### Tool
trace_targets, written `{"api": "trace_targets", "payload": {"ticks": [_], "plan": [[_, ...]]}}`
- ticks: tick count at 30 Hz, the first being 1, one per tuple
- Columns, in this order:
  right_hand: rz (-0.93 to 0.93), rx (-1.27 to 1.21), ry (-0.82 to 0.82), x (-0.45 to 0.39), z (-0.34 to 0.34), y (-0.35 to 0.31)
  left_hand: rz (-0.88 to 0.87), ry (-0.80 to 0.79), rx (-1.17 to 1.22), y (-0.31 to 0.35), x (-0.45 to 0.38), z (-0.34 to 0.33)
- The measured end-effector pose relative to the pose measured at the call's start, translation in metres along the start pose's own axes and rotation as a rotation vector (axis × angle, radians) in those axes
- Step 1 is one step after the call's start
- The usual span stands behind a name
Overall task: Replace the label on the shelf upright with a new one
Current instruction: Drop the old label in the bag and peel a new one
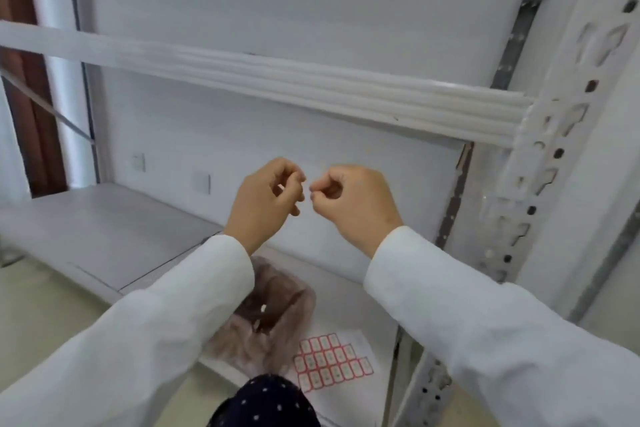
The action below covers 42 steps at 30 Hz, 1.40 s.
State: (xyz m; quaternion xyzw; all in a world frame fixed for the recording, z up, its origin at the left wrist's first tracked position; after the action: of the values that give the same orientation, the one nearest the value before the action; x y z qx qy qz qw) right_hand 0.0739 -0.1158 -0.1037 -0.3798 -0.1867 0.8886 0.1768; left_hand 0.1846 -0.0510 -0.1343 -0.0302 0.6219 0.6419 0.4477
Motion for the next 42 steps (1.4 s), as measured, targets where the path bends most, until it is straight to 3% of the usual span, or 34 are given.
{"api": "trace_targets", "payload": {"ticks": [5,13,16,20,32,37,42], "plan": [[-0.177,0.017,-0.257,-0.007,-0.124,0.062,0.234,-0.02,-0.25,-0.119,0.002,0.013],[-0.357,0.159,-0.629,0.011,-0.242,0.159,0.442,-0.575,-0.652,-0.244,0.01,-0.046],[-0.374,0.084,-0.696,0.015,-0.256,0.171,0.486,-0.667,-0.713,-0.262,0.016,-0.05],[-0.37,0.006,-0.68,0.014,-0.262,0.178,0.533,-0.586,-0.681,-0.276,0.012,-0.043],[-0.404,-0.118,-0.562,0.018,-0.272,0.198,0.642,-0.624,-0.463,-0.303,0.026,-0.062],[-0.422,-0.237,-0.622,0.025,-0.275,0.2,0.609,-0.677,-0.561,-0.304,0.027,-0.062],[-0.507,-0.362,-0.572,0.028,-0.275,0.205,0.558,-0.65,-0.481,-0.294,0.026,-0.071]]}}
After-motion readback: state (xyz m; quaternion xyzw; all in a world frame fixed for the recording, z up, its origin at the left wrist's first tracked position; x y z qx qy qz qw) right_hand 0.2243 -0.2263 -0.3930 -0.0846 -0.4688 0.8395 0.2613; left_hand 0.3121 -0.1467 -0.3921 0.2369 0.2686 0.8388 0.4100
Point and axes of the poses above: each hand's wrist, its own x-axis away from the middle knuckle, its own z-axis out of the back of the hand, y = z × x, the point moved 10 cm from there along -x, towards the middle knuckle, and after that the axes turned 3 degrees about z, right-handed, at the moved point
